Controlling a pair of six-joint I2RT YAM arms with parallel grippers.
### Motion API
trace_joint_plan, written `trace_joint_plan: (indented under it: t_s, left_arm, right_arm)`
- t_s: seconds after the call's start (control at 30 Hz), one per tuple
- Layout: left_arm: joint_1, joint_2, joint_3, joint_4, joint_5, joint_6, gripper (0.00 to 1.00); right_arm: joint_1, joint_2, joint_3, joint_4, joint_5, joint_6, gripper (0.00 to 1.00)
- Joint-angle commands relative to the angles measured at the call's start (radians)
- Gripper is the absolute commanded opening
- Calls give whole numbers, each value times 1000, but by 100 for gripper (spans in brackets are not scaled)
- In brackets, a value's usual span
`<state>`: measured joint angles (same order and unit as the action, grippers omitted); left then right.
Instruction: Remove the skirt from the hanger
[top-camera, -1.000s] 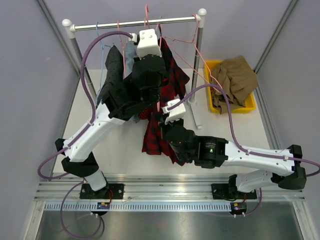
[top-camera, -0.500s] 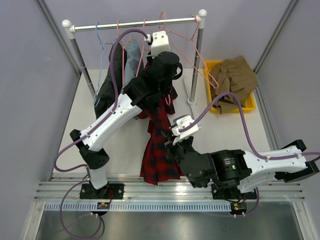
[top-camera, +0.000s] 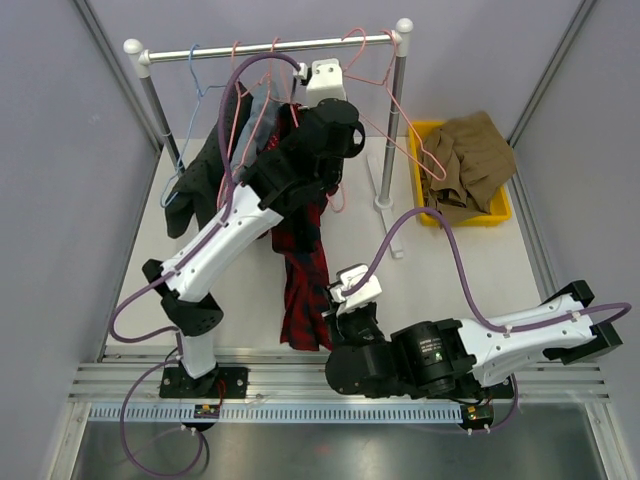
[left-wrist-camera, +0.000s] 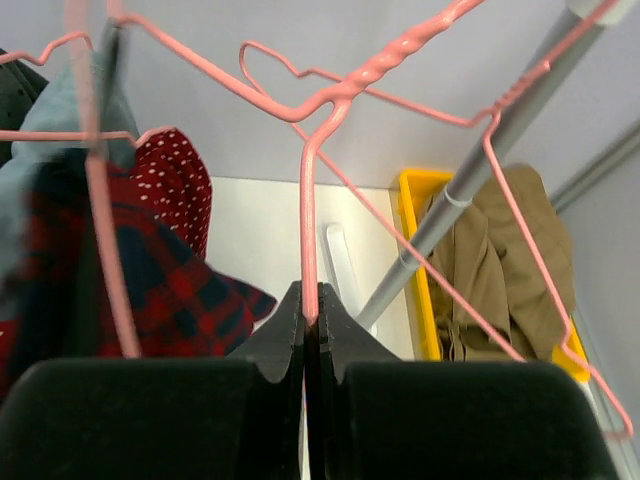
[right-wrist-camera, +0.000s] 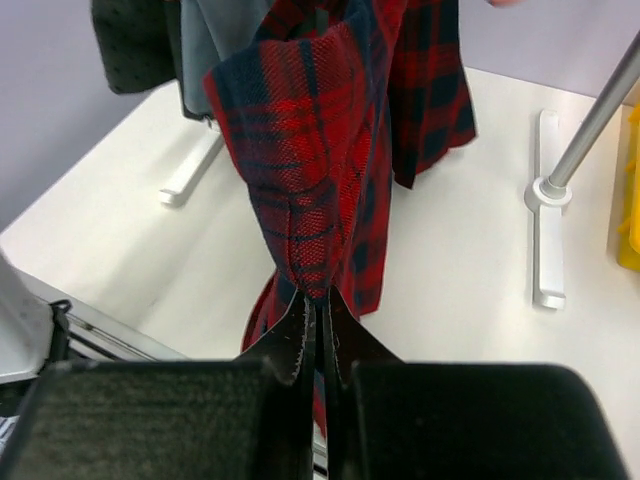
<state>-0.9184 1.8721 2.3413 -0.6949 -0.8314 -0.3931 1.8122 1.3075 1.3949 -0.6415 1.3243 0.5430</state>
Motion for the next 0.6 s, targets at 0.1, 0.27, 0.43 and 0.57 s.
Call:
trace_joint_plan:
  t_s: [0.1,0.27,0.43,0.57]
  left_arm:
    - [-112,-226,-42,-118,32,36,0]
    - [-227,-335,-115,-305,49,-65,0]
    - [-281,-424,-198,-396,61,-157,0]
    - [-301,-438,-180,-474,90,-207,0]
  right_arm:
    - [-117,-106,-86,64,-37,25,0]
    - [-332,-195,-197,271,-178,-178,0]
    - [-530,-179,-203,342,-284,-291,0]
    - [-666,-108,-174,365,-376,-325,0]
